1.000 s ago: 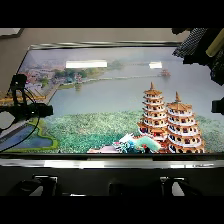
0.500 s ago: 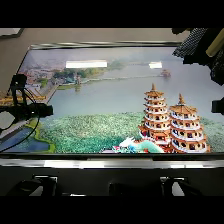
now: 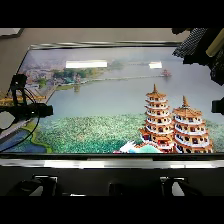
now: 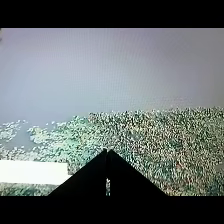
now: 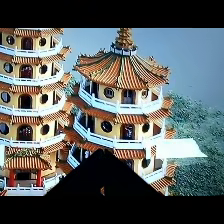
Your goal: Fold the clothes and pants, and hang the long-sleeved shirts on hangers.
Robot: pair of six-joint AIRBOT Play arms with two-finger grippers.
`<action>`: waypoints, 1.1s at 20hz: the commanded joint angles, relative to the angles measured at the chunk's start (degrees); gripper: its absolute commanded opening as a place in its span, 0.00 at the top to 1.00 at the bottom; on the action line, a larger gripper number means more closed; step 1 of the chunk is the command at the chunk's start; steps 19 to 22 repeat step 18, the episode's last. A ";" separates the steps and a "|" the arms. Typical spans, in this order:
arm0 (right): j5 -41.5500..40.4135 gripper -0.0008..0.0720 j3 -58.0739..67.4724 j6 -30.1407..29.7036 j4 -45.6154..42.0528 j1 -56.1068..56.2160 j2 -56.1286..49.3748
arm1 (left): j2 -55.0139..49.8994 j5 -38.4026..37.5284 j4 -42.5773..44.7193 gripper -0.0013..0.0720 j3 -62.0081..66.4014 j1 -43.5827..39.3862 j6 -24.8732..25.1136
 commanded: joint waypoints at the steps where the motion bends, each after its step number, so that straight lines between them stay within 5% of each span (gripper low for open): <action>1: 0.00 0.96 0.07 0.00 0.00 -0.04 0.04 | 0.04 0.00 0.02 0.96 -0.02 0.04 0.02; 22: 0.00 0.96 0.07 0.00 0.00 -0.04 0.04 | 0.04 0.02 0.02 0.96 -0.02 0.04 0.02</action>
